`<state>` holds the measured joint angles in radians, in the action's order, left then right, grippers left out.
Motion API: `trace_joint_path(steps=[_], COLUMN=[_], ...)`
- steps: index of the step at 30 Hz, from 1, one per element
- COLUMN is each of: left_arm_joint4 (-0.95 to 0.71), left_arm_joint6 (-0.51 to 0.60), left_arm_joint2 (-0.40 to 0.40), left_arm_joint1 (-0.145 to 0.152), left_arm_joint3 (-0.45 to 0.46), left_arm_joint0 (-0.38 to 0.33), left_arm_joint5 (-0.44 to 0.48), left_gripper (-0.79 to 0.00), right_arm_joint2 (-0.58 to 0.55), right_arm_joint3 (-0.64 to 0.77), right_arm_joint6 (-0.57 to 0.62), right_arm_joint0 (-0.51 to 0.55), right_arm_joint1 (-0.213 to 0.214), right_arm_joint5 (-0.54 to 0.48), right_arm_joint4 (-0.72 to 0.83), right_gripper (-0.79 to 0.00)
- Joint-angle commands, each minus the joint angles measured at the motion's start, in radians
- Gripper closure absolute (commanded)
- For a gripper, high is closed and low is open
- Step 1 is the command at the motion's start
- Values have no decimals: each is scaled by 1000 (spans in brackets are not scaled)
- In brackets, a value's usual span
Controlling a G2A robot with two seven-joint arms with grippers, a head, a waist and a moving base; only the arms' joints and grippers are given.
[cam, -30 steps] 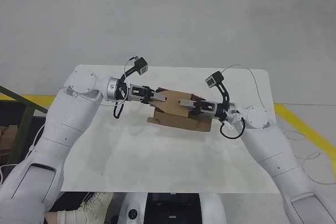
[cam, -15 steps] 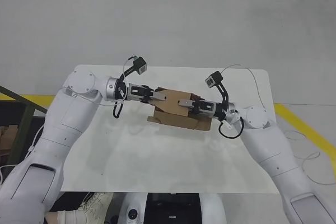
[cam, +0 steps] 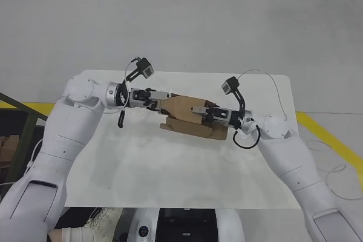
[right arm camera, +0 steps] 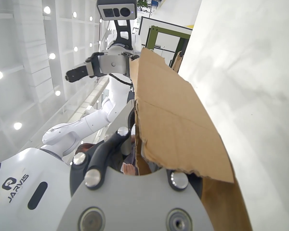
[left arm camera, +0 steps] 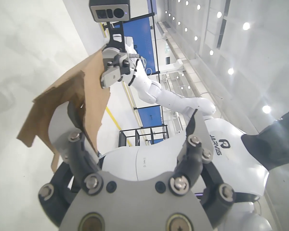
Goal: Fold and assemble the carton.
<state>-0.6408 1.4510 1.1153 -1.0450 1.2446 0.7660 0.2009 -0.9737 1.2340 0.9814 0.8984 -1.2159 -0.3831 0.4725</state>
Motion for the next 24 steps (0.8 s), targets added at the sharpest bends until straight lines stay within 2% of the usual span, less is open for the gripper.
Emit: trace_joint_path(steps=[1, 7, 13, 20, 24], left_arm_joint4=[-33, -96, -113, -84, -25], left_arm_joint6=[22, 31, 18, 6, -13], left_arm_joint2=[7, 8, -32, -85, -104], left_arm_joint1=[1, -4, -18, -34, -38], left_arm_joint3=[3, 2, 0, -9, 3], left_arm_joint0=[3, 1, -17, -44, -55], left_arm_joint5=[-13, -38, -56, -71, -43], left_gripper=[-785, -785, -785, -785, -785], right_arm_joint2=[1, 8, 13, 13, 16], right_arm_joint3=[1, 4, 6, 12, 18], right_arm_joint6=[-10, -25, -14, -7, -4], right_arm_joint0=[0, 0, -3, -2, 1], right_arm_joint1=[-1, -5, -10, -13, -15], right_arm_joint5=[7, 20, 22, 19, 19], right_arm_joint4=[-12, -32, -23, -24, -26], right_gripper=[0, 0, 0, 0, 0])
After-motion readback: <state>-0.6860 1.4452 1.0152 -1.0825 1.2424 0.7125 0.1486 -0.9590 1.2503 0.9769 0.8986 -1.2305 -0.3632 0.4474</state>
